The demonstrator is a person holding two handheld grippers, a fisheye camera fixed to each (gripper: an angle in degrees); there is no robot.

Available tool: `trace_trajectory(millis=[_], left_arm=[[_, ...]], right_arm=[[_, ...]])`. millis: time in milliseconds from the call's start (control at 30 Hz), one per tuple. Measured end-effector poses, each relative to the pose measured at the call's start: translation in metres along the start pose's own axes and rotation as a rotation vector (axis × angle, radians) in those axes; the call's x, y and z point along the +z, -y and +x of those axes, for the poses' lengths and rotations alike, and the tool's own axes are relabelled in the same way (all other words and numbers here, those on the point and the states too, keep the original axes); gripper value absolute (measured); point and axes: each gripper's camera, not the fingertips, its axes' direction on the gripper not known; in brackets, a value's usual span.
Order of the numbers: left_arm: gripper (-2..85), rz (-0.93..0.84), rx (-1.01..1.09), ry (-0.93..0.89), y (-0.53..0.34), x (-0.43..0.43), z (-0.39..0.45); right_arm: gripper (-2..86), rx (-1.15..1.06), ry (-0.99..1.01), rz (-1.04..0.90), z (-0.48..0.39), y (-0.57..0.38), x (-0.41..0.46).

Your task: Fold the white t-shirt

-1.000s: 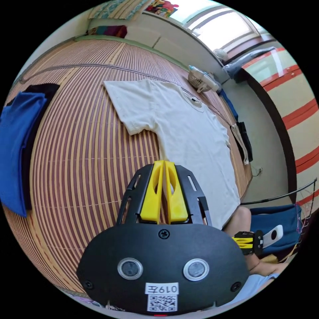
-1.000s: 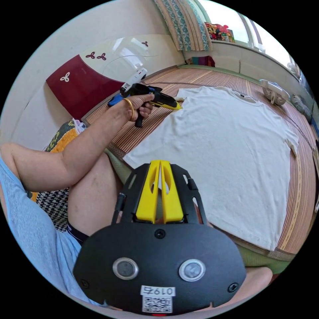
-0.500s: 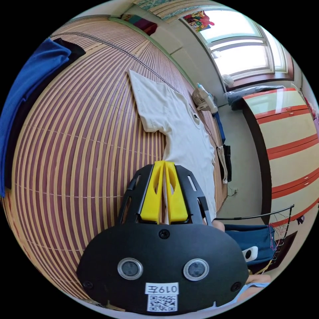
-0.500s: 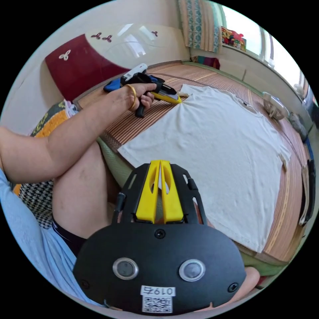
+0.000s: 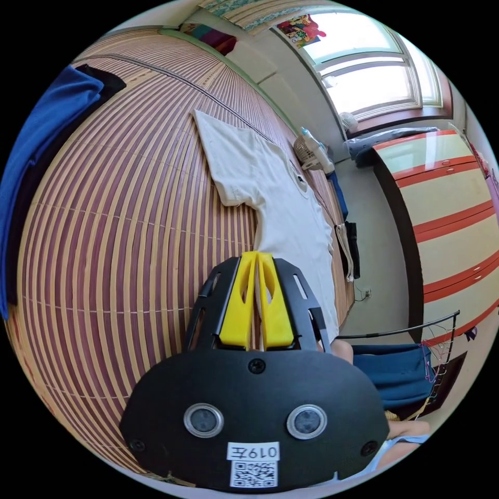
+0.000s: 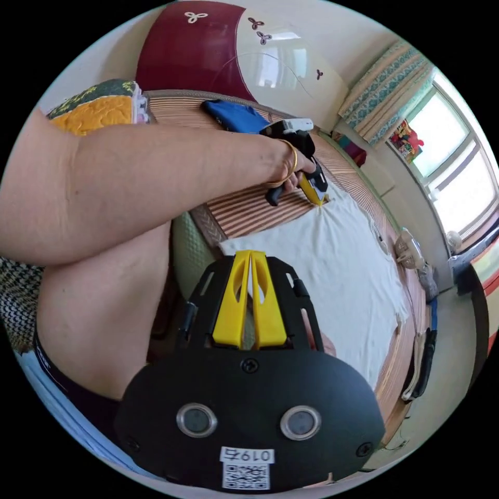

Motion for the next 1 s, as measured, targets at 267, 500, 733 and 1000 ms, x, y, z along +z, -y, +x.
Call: trace_trajectory(millis=[267, 500, 733, 1000], left_arm=[[1.1, 0.011, 0.023, -0.076, -0.005, -0.003, -0.006], [1.0, -0.041, 0.101, -0.058, -0.004, 0.003, 0.004], [0.9, -0.077, 0.183, 0.081, -0.005, 0.016, 0.022], [0.8, -0.023, 0.087, 0.065, -0.010, 0.005, 0.013]], right_arm=[[-0.9, 0.145, 0.333, 0.183, 0.001, -0.017, -0.007], [2.1, 0.150, -0.099, 0.271, -0.040, -0.028, -0.012], [2.7, 0.113, -0.057, 0.280, -0.067, -0.024, -0.005], [-0.8, 0.101, -0.070, 0.234, -0.090, -0.015, 0.011]])
